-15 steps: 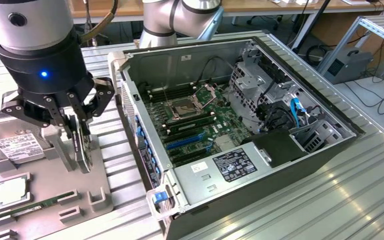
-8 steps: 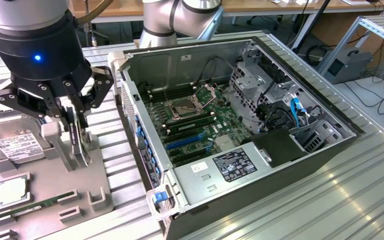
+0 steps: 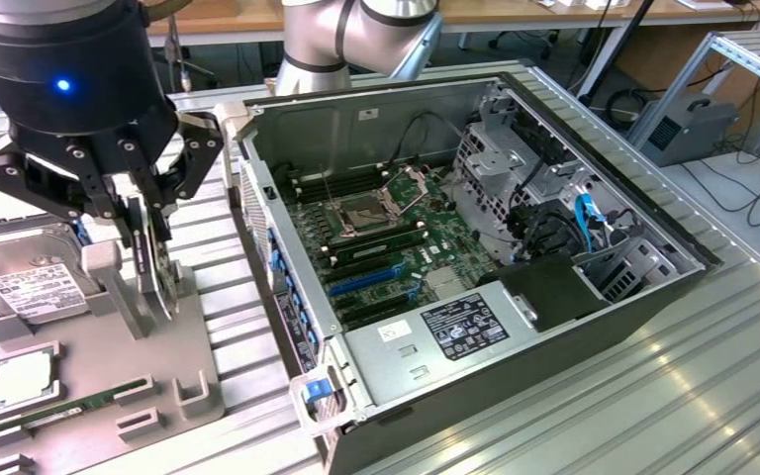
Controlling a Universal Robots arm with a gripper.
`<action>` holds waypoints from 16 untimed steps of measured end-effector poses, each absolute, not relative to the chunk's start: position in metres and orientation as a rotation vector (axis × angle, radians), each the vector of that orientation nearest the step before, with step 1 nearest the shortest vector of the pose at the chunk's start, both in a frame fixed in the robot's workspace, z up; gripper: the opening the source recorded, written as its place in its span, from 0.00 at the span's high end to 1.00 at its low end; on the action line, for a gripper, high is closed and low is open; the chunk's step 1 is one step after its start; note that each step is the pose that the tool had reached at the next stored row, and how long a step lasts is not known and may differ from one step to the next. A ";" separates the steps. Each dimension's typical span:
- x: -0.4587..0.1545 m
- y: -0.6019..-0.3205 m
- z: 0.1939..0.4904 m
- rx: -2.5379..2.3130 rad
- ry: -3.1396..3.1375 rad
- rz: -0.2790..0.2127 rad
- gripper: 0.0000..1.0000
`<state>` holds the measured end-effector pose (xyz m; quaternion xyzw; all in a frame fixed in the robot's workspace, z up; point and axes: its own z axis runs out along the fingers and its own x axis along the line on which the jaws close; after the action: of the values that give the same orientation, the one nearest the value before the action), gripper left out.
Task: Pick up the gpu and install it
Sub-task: 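Pick up the gpu and move the gpu toward the slot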
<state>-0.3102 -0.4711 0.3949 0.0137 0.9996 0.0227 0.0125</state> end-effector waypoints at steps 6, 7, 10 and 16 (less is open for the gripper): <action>-0.309 -0.471 0.410 0.043 3.116 0.071 0.73; -0.309 -0.471 0.412 0.043 3.115 0.071 0.73; -0.308 -0.471 0.419 0.043 3.115 0.071 0.73; -0.308 -0.471 0.433 0.043 3.115 0.071 0.73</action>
<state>-0.3075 -0.4711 0.4328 0.0136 0.9996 0.0227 0.0125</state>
